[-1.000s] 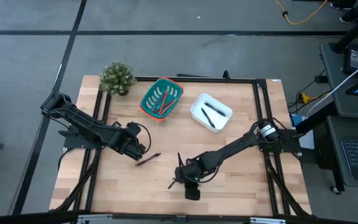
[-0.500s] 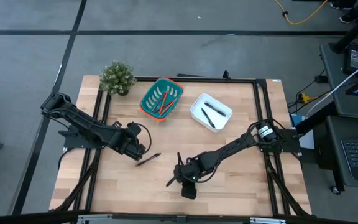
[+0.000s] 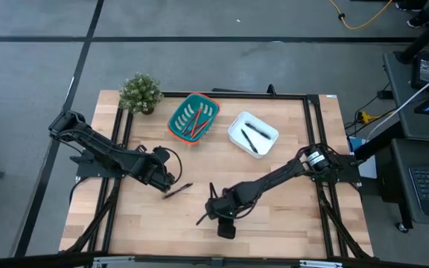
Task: Sort pens & pencils
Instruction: Put the bottom black pen into the white bin
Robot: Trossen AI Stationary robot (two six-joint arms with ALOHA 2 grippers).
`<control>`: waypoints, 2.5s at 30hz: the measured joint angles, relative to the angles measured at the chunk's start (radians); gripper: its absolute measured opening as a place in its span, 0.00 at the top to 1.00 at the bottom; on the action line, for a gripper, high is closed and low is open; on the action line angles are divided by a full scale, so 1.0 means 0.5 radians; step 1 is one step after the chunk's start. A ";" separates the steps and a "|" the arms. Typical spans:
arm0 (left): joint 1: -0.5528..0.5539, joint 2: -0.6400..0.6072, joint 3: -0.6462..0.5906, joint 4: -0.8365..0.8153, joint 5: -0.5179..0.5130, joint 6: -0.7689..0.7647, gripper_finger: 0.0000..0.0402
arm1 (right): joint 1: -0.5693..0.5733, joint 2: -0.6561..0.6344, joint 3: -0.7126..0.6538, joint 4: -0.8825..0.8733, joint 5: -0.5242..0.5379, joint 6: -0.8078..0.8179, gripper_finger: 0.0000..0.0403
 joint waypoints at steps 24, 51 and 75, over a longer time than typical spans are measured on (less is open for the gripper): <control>-0.001 0.000 0.000 0.029 -0.077 0.001 0.89 | -0.039 0.042 0.266 -0.571 0.177 0.874 0.74; -0.004 0.000 0.001 0.069 -0.169 0.054 0.89 | -0.042 0.121 0.265 -0.676 0.118 1.212 0.74; -0.004 0.000 0.000 0.079 -0.169 0.078 0.89 | -0.020 0.236 0.277 -0.712 0.120 1.177 0.77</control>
